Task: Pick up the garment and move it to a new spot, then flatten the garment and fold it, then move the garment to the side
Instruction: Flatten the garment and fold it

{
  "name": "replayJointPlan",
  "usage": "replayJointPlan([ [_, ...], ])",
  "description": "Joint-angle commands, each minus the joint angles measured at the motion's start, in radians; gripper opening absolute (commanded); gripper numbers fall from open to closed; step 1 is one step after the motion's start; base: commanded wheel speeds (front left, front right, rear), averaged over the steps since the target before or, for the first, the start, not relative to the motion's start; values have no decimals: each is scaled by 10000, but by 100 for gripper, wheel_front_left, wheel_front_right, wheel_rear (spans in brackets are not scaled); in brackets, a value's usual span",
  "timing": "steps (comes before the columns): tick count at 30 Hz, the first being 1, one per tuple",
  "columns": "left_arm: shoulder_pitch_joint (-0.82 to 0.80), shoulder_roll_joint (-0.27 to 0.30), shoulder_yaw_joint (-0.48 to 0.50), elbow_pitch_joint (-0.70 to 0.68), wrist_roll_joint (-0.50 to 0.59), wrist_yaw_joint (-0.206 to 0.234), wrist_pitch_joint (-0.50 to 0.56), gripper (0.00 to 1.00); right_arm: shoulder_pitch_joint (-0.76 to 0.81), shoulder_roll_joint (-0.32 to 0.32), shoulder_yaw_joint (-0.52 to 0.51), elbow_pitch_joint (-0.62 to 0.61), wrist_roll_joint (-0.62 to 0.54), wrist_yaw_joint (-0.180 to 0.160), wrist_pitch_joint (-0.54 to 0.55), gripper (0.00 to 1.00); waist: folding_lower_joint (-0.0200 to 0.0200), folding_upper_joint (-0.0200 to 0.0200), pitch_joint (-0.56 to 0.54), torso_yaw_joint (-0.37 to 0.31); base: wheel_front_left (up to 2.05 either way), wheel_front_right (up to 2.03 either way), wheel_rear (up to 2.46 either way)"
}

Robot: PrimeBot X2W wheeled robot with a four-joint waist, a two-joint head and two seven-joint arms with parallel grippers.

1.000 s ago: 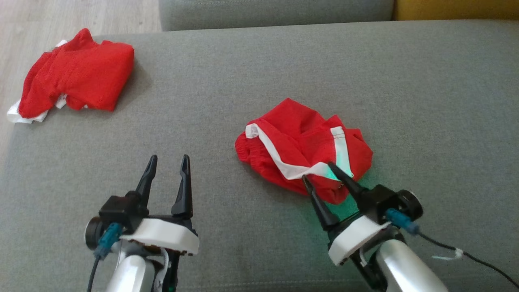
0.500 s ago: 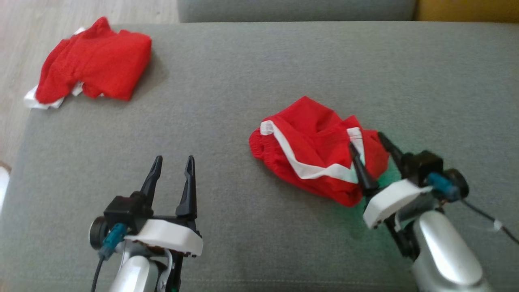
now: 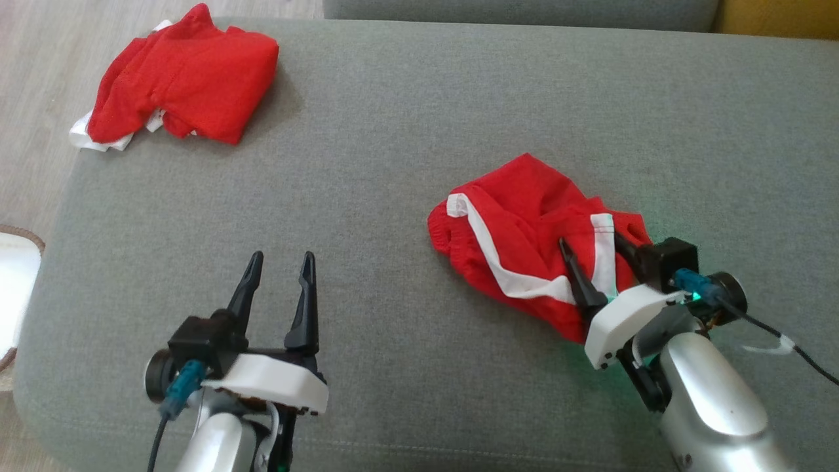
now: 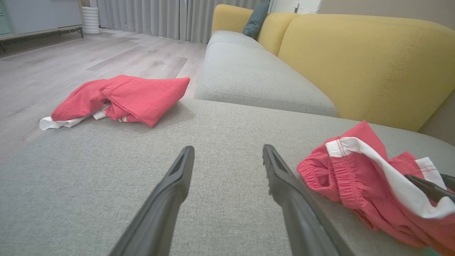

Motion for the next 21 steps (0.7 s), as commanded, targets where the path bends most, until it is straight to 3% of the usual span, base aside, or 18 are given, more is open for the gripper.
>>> replayJointPlan([
  [1,-333,9,291,-298,-35,32,-122,100,-411,-81,240,-219,53,71,-108,100,0,0,-7,1,0,0,0],
  [2,-328,9,288,-294,-34,35,-122,100,-454,-97,288,-140,46,71,-124,100,0,0,-11,5,0,0,0],
  [3,-326,9,278,-292,-33,39,-122,100,-505,-112,332,-71,25,71,-159,91,0,0,-15,9,0,0,0],
  [5,-319,9,264,-289,-17,37,-122,100,-617,-115,310,27,-27,71,-282,55,0,0,-30,15,0,0,0],
  [9,-273,9,276,-267,18,26,-122,100,-748,-53,-124,55,-352,71,-592,33,0,0,-76,-15,0,0,0],
  [10,-252,9,277,-261,24,26,-122,100,-740,-19,-255,39,-439,71,-639,24,0,0,-94,-32,0,0,0],
  [11,-232,9,280,-258,28,30,-122,100,-717,19,-347,19,-512,71,-658,3,0,0,-114,-55,0,0,0],
  [21,-101,9,306,-268,81,32,-122,100,-95,142,-1224,-777,-848,71,-452,0,0,0,-274,-557,0,0,0],
])
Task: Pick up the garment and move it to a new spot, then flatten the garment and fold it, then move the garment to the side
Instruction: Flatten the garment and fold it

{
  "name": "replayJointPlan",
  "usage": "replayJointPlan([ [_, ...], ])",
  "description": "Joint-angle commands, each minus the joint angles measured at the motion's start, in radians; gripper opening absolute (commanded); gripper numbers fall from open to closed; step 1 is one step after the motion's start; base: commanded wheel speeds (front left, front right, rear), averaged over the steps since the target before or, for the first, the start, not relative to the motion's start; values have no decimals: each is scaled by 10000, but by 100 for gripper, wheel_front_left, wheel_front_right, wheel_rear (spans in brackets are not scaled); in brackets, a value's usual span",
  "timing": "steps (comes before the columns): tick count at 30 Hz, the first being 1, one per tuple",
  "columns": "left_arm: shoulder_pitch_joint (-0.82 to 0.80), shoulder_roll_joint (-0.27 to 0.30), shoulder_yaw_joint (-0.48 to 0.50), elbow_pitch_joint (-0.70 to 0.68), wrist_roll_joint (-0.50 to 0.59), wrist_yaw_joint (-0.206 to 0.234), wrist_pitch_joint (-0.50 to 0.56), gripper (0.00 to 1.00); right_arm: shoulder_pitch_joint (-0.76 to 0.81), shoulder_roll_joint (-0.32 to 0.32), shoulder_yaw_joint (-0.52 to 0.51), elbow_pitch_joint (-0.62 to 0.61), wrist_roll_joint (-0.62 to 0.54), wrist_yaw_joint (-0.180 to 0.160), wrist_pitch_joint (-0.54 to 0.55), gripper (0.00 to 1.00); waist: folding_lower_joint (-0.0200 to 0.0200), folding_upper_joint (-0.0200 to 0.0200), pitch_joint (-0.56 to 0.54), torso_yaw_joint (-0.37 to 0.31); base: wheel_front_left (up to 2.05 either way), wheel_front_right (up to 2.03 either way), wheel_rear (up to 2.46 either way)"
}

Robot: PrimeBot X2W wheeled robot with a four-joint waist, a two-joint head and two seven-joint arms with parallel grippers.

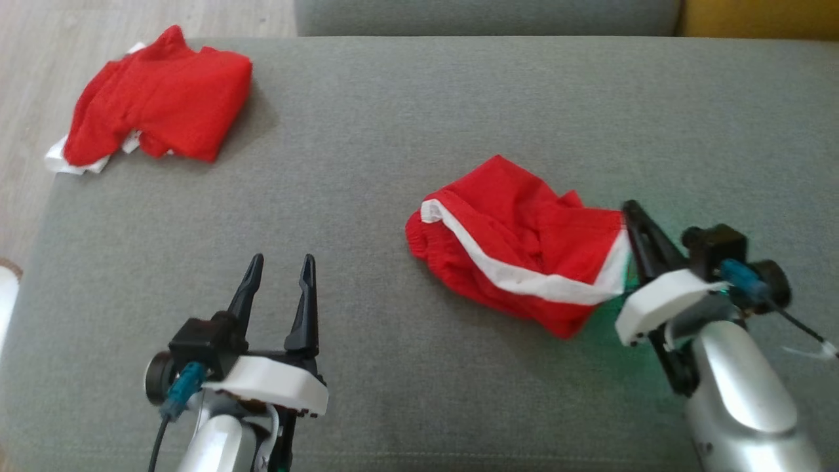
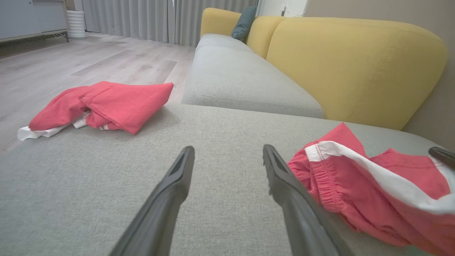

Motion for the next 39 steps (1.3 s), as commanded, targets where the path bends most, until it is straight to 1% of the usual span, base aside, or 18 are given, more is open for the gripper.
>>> replayJointPlan([
  [1,-131,9,313,-312,74,32,-122,100,58,24,-155,-559,-119,71,57,0,0,0,-3,-140,0,0,0],
  [6,-128,9,340,-354,88,32,-122,100,544,26,-1502,-1156,-495,71,328,0,0,0,23,-352,0,0,0],
  [11,-185,9,357,-387,105,15,-122,100,986,137,-2785,-1575,-1190,71,739,0,0,0,147,-471,0,0,0],
  [19,-306,8,407,-332,118,-22,-122,100,1320,444,-3099,-1615,-1663,71,1018,0,0,0,301,-578,0,0,0],
  [20,-321,8,416,-320,118,-29,-122,100,1335,471,-3153,-1604,-1715,71,998,23,0,0,300,-592,0,0,0],
  [21,-332,8,423,-309,119,-33,-122,100,1351,492,-3195,-1595,-1752,71,970,51,0,0,293,-603,0,0,0],
  [22,-338,8,433,-298,115,-34,-122,100,1368,509,-3235,-1603,-1776,71,930,100,0,0,278,-615,0,0,0],
  [25,-330,8,477,-269,81,-28,-122,100,1428,535,-3357,-1679,-1730,71,732,100,0,0,183,-653,0,0,0],
  [29,-272,8,577,-303,-4,-36,-122,100,1525,541,-3275,-1972,-1315,71,219,100,0,0,1,-719,0,0,0],
  [39,-21,8,767,-396,-160,-76,-122,100,2043,544,-2291,-3236,-643,71,-748,100,0,0,-654,-862,0,0,0],
])
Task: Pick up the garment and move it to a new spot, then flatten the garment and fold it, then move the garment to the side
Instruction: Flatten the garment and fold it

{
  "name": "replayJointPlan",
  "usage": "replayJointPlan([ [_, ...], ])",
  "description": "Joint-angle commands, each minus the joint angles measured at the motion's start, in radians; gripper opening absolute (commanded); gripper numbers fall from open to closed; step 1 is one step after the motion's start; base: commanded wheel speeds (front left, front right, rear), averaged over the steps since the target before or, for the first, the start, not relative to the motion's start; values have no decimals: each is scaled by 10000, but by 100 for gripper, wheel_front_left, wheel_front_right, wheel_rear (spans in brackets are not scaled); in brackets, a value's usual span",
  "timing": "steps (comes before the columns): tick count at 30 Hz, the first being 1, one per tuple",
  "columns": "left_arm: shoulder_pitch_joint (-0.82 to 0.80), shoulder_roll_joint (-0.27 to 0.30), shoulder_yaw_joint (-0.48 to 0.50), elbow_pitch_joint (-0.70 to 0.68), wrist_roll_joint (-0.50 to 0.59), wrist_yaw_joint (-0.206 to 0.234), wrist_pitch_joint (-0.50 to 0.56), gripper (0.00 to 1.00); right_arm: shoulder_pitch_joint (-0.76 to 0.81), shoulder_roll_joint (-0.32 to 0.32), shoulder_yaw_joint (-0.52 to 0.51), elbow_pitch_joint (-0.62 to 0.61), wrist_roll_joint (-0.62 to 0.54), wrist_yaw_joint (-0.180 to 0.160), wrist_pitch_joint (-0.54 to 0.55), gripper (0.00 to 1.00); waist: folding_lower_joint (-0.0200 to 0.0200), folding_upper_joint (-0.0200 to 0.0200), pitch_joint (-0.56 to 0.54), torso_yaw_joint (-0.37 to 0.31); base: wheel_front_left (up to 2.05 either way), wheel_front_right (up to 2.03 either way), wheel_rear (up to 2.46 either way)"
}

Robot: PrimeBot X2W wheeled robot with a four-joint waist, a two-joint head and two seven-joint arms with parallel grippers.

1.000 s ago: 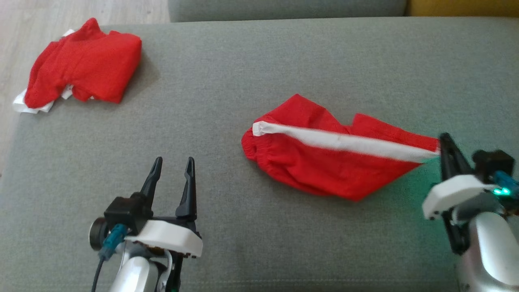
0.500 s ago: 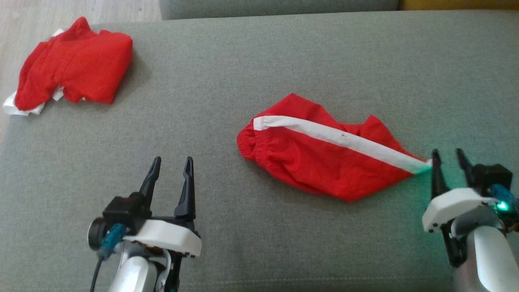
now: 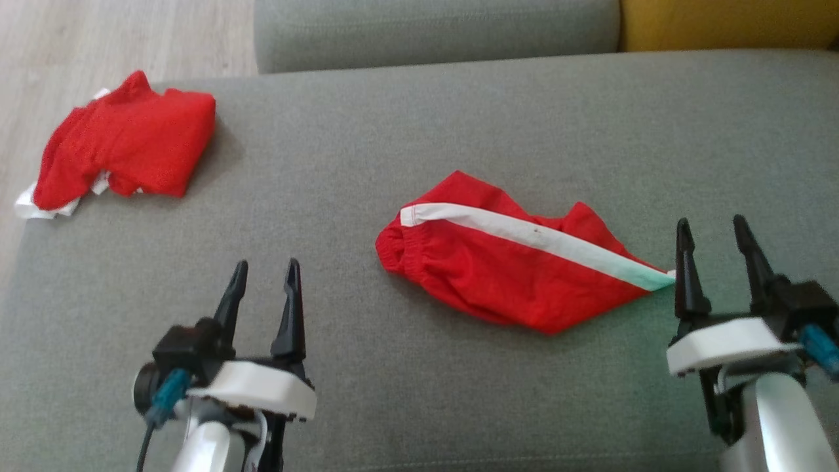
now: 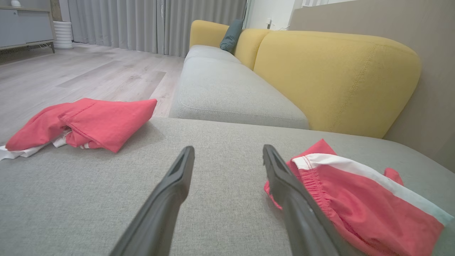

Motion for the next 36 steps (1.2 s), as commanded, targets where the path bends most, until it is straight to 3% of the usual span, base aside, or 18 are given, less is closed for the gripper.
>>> replayJointPlan([
  [1,-82,8,417,-368,-51,-60,-120,100,7,-39,323,-469,76,71,-157,100,0,0,-145,-7,0,0,0],
  [16,777,8,665,-652,-143,-50,-120,100,1013,-38,1275,-917,1308,71,-352,100,0,0,-575,30,0,0,0],
  [30,792,8,576,-620,-61,-10,-120,100,951,-38,1568,-714,1454,71,-353,100,0,0,-558,23,0,0,0],
  [36,420,8,165,-298,-1,-305,45,100,899,-38,1594,-718,1444,71,-342,100,0,0,-445,-2,0,0,0],
])
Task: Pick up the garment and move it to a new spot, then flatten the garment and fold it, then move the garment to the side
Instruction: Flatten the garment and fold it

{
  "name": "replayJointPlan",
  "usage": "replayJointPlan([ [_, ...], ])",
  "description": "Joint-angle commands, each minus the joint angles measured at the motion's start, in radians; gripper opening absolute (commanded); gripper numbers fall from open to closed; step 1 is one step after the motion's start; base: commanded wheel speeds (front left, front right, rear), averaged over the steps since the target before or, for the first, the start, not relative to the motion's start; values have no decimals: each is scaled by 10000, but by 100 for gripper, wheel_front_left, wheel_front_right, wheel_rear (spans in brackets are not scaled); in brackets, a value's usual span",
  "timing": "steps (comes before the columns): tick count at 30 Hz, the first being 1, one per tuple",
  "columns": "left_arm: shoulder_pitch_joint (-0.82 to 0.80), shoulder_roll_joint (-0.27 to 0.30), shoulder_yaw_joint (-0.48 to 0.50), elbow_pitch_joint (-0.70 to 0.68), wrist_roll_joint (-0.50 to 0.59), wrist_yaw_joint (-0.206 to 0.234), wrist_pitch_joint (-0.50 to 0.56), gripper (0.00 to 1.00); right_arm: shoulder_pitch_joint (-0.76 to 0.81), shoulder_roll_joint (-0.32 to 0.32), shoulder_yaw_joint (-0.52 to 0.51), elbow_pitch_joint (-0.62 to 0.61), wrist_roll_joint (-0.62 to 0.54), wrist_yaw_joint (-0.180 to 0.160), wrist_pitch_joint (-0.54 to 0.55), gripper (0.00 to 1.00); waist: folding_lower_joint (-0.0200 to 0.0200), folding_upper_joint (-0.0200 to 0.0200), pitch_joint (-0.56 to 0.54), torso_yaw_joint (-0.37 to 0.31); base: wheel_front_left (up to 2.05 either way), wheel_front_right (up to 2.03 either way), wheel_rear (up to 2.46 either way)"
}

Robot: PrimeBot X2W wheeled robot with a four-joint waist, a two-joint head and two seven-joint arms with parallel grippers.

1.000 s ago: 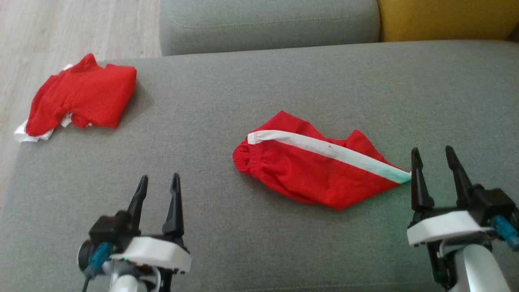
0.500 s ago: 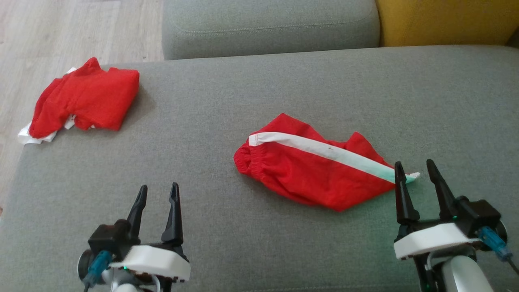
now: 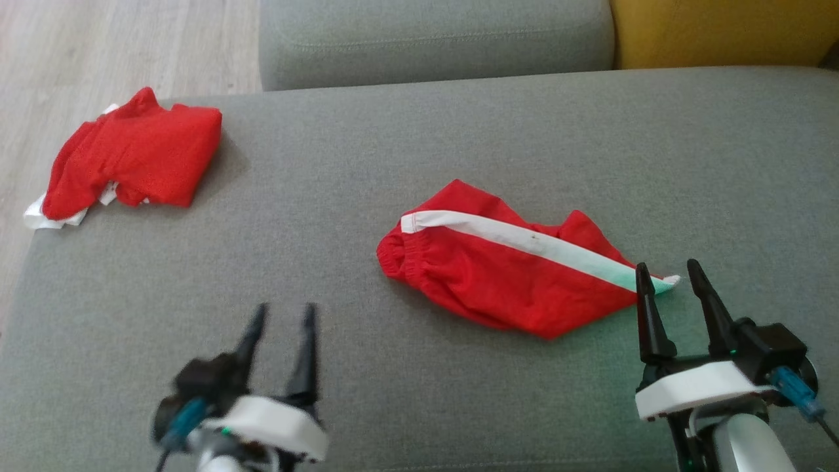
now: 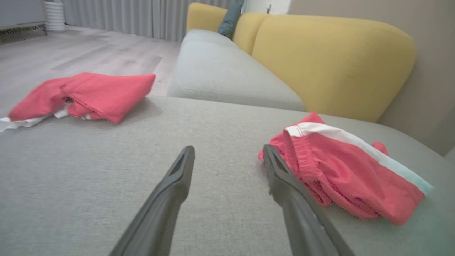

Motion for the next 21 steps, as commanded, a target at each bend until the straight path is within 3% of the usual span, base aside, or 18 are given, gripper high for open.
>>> replayJointPlan([
  [1,-797,-13,95,-214,48,-161,129,100,-379,-43,250,-269,24,71,-87,100,0,-1,57,-1,0,0,0],
  [7,-2299,-11,-668,588,-518,-884,1239,100,-545,-43,363,-272,-10,71,-71,100,0,-1,370,-129,0,0,0],
  [21,-5238,-12,-1388,2907,-2743,-995,3601,100,-944,-43,542,-207,-54,71,-176,100,0,-1,1290,-796,0,0,0],
])
